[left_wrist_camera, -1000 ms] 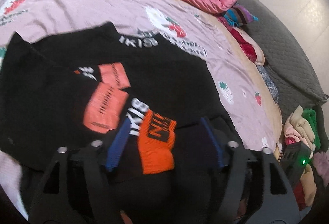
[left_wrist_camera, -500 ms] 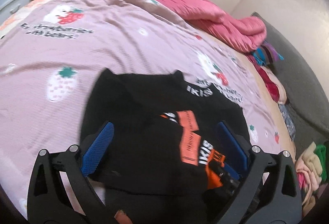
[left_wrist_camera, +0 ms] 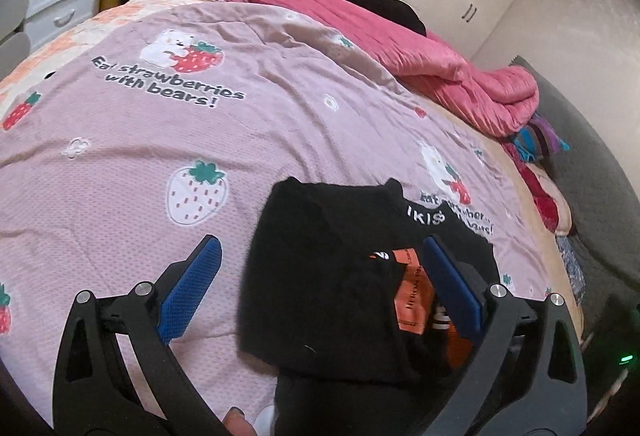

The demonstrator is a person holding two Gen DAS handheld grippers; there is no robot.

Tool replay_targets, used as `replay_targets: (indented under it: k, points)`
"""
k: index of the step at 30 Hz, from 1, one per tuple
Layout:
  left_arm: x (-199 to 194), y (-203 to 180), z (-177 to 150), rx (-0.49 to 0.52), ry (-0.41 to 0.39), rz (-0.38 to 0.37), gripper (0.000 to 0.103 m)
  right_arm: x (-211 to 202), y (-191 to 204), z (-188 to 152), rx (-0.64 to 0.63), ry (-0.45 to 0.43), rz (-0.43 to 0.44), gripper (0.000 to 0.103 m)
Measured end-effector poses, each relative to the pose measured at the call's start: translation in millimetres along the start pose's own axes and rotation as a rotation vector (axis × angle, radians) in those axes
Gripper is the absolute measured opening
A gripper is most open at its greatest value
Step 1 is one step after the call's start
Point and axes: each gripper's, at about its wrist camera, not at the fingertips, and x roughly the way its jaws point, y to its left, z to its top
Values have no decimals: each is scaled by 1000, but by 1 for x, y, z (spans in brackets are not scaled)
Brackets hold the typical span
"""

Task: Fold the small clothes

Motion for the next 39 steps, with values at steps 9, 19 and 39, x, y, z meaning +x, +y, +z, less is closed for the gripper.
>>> replay_targets:
  k: [9, 19, 39]
  points:
    - [-3, 12, 10, -71, -22, -22, 94, -46, 7, 81, -146, -159, -14, 7]
    - [22, -6, 8, -95, 20, -70, 94, -48, -62, 73, -80, -141, -158, 7]
    - [69, -65, -26, 153, 128, 3, 94, -14, -131, 5, 11, -7, -275, 7]
